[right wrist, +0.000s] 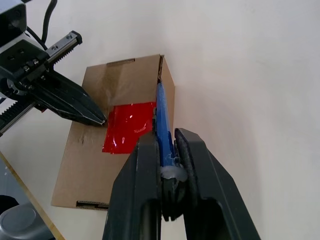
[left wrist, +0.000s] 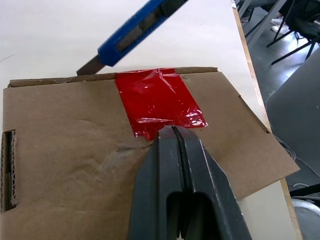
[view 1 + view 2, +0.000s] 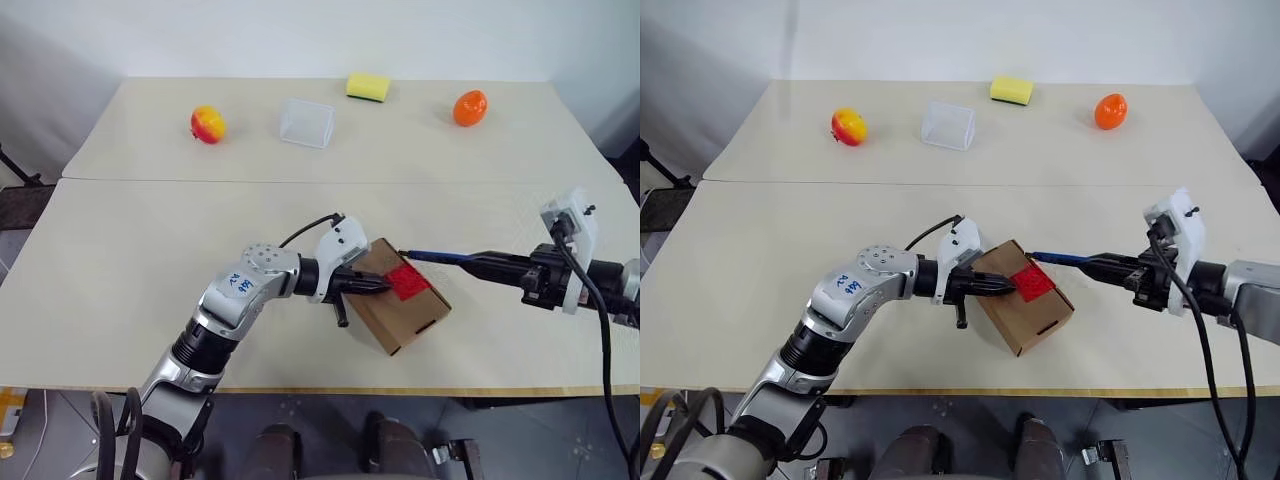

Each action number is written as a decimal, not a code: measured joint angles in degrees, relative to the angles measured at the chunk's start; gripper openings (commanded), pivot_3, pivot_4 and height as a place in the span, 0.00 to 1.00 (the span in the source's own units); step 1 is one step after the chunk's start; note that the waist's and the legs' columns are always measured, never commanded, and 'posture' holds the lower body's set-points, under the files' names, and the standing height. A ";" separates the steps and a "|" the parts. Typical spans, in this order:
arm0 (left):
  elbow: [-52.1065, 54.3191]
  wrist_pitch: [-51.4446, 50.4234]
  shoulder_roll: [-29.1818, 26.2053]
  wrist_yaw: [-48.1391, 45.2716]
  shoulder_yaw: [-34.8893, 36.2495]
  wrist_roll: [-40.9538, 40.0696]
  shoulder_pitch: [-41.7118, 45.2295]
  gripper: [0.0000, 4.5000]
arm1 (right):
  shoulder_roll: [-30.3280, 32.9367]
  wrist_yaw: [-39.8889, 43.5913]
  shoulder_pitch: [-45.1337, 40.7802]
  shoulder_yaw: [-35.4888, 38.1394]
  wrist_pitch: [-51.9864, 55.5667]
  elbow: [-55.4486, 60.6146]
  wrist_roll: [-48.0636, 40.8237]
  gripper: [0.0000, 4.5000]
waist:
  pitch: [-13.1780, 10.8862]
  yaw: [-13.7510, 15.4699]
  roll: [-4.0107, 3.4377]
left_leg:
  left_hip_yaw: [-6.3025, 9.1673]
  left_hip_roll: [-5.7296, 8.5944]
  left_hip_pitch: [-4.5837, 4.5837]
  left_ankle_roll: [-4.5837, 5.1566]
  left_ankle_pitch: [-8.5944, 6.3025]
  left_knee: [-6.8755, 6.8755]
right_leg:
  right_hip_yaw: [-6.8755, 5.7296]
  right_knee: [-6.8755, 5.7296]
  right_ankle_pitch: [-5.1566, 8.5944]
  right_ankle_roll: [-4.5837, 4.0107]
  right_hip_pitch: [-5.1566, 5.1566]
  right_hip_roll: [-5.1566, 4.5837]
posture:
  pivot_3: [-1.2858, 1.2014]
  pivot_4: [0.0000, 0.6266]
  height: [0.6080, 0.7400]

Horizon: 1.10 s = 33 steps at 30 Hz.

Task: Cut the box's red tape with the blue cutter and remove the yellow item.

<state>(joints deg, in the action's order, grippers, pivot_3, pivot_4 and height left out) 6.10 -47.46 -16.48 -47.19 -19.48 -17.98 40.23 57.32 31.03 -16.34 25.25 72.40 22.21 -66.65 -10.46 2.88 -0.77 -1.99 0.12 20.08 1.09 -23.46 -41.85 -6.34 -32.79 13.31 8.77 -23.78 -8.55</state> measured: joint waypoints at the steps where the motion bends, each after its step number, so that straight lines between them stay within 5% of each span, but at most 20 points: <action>1: 0.00 0.00 0.00 0.00 0.00 0.00 0.00 0.00 | 0.00 -0.14 0.08 0.00 0.10 0.00 -0.01 0.03 | 0.00 0.00 0.00 | 0.00 0.00 0.00 0.00 0.00 0.00 | 0.00 0.00 0.00 0.00 0.00 0.00 | 0.52 0.24 1.00; 33: -0.02 0.02 0.17 0.04 -0.26 0.00 0.00 0.00 | 1.13 -5.36 0.54 0.10 1.67 2.05 -4.17 0.03 | 0.00 0.03 0.00 | -0.01 0.00 0.00 0.00 0.00 0.00 | 0.02 0.01 0.00 0.00 0.00 0.00 | 0.52 0.24 1.00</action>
<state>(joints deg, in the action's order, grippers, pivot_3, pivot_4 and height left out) 6.08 -47.44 -16.31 -47.16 -19.75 -17.98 40.23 58.45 25.67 -15.80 25.36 74.07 24.26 -70.82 -10.46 2.91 -0.77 -2.00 0.13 20.08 1.09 -23.46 -41.85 -6.32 -32.78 13.31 8.77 -23.78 -8.55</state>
